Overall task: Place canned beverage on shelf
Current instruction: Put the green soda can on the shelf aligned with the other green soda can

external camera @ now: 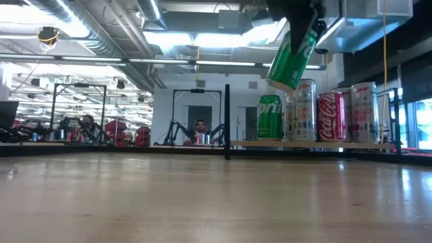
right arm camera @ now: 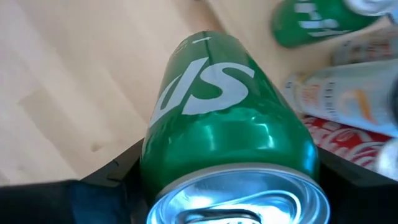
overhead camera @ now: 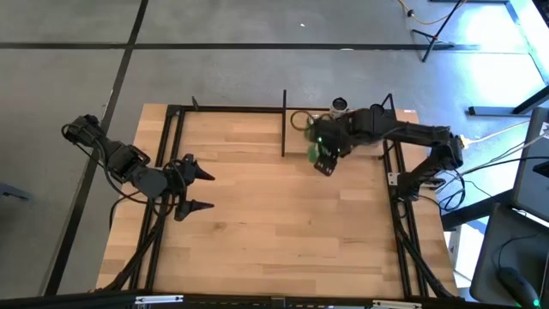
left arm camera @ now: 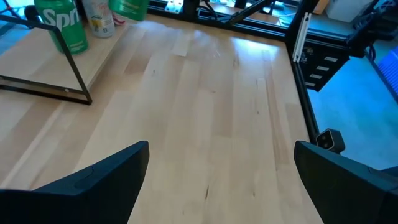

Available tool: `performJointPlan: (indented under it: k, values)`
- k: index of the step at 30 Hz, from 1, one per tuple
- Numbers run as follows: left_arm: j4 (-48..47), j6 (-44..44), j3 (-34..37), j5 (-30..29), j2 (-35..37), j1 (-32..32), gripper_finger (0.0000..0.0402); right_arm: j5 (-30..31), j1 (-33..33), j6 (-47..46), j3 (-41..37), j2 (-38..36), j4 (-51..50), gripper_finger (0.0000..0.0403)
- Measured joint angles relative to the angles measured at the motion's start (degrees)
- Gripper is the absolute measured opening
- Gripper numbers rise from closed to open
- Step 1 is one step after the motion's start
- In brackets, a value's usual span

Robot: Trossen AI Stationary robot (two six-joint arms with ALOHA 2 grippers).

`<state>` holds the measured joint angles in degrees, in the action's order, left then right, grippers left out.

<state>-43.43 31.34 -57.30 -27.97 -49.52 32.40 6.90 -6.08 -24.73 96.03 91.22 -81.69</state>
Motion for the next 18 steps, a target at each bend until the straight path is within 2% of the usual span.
performJointPlan:
  k: [9,18]
  values:
    - [-0.01,-0.02,0.0,-2.48,0.0,-0.02,0.0389,1.61,-9.11,2.58,-0.02,0.35,0.2,0.0271]
    - [-0.17,-0.4,0.0,-2.77,0.0,-0.02,0.0389,2.6,-12.83,7.06,-0.04,6.23,3.85,0.0271]
